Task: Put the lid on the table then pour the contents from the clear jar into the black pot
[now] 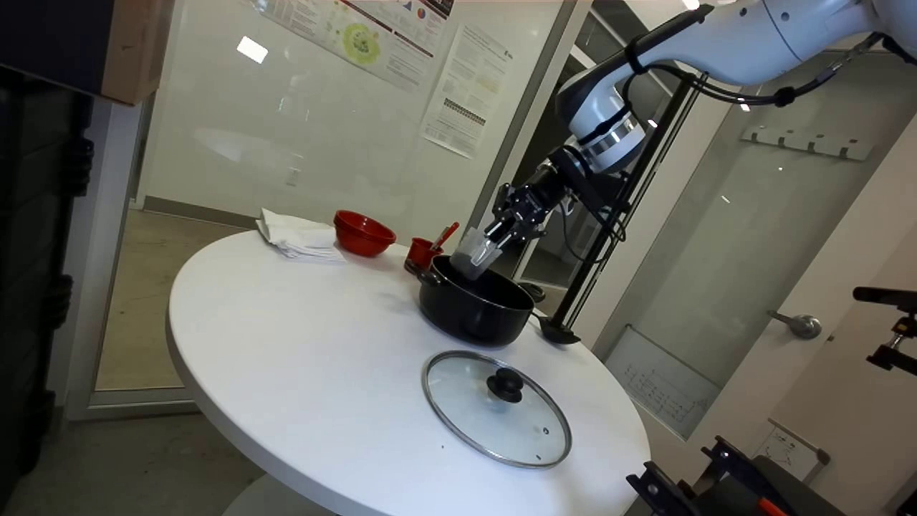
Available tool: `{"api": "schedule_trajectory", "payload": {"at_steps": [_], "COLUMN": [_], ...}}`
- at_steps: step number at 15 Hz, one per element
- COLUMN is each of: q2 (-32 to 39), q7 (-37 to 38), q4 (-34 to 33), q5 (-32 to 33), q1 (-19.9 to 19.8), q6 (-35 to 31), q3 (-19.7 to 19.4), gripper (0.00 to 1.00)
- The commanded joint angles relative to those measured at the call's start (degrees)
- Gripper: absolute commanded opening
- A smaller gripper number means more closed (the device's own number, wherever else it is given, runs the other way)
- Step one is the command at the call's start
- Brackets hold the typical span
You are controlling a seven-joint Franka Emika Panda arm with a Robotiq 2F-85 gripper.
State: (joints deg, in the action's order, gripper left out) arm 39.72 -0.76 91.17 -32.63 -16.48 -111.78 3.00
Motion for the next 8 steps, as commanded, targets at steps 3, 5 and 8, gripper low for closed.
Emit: {"api": "schedule_trajectory", "payload": {"at_steps": [3,5,8], "q2": [1.5,1.6,2.6], "q7": [-1.5,-1.5,-2.1], "q4": [-2.3,-2.2,-2.7], "q5": [-5.9,-5.8,-9.1], "q1": [-0.5,-0.4,-2.2], "q6": [4.7,4.6,8.5], "q3": [-1.3,-1.7,-0.5], "gripper": [0.26,0.26,0.06]}}
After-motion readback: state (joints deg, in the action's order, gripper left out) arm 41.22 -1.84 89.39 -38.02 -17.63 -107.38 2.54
